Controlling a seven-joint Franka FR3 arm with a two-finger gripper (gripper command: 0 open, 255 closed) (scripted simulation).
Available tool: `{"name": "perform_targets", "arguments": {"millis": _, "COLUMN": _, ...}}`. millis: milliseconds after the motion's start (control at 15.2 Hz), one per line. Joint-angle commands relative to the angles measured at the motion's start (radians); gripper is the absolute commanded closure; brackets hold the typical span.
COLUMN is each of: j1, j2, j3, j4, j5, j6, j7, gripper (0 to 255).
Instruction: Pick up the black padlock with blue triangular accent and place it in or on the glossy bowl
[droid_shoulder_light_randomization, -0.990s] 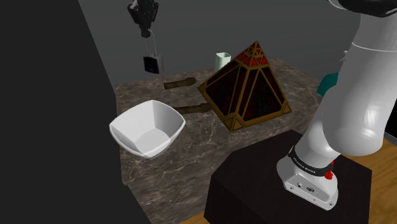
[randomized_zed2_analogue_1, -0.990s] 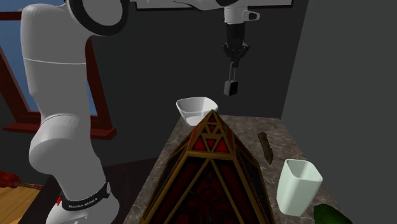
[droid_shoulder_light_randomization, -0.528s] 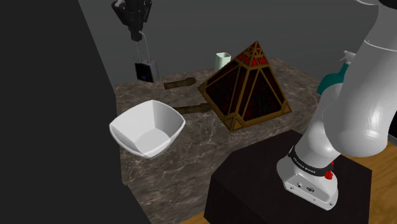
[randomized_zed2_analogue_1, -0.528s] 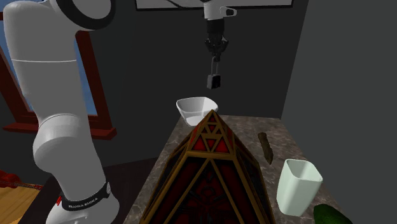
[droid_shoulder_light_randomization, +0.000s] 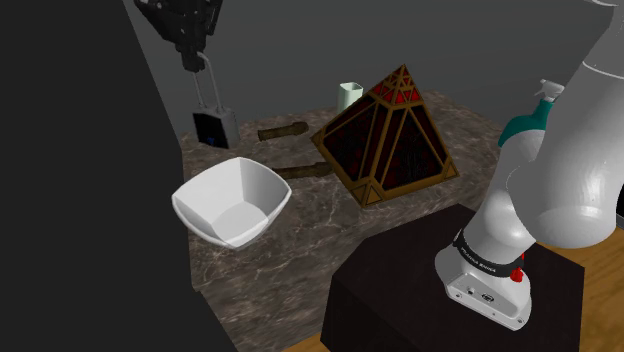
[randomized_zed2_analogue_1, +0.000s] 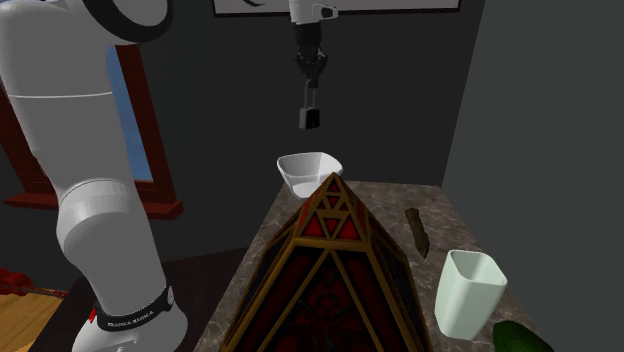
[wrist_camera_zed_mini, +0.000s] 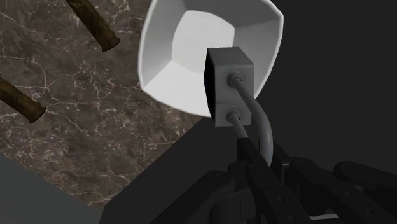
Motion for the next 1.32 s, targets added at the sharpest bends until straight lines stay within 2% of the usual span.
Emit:
{"name": "perform_targets", "arguments": {"millis": 0, "j1": 0.005, "j2": -0.01, "j3": 0.005, "j4": -0.029, "j5": 0.001, "j6": 0.019, "j7": 0.012, "gripper": 255}}
{"name": "perform_targets", "arguments": {"millis": 1254, "j1": 0.001, "j2": -0.051, "j3": 0.001, "j4": -0.336, "j5": 0.011, "j6": 0.286, "j7": 0.009, "gripper": 255}}
